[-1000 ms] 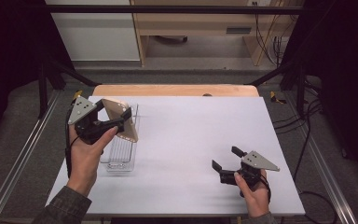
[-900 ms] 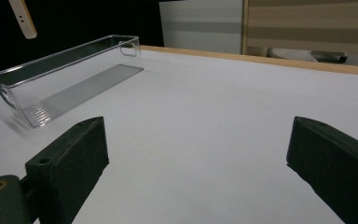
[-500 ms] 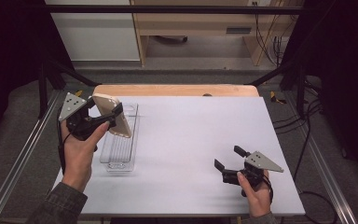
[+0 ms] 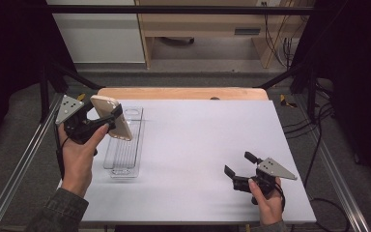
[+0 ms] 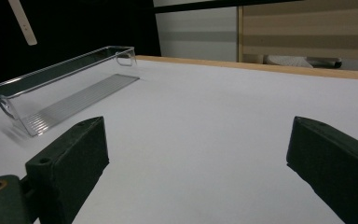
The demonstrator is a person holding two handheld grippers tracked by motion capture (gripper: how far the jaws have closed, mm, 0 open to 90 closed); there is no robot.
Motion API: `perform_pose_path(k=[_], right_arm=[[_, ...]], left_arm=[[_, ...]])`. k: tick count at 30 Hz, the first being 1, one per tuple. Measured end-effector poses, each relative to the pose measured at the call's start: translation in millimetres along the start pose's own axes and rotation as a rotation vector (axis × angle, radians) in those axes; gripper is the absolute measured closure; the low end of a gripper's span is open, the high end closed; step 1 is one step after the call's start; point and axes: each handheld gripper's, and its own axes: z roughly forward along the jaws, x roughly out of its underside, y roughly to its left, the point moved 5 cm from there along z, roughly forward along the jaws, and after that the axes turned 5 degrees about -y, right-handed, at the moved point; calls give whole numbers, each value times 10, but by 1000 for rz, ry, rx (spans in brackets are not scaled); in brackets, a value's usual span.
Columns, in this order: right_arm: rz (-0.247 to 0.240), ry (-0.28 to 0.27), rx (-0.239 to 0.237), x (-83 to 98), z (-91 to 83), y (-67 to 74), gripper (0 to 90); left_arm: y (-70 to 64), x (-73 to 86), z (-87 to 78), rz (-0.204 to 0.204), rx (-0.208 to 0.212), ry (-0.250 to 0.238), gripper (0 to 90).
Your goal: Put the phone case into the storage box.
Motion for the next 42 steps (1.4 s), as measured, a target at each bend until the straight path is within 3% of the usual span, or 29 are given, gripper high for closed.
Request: perform_pose_path(k=[42], right_arm=[[-5,-7,-2,-5,-6,2,55]], left_arm=[[90,98,129,4,-47,11,112]])
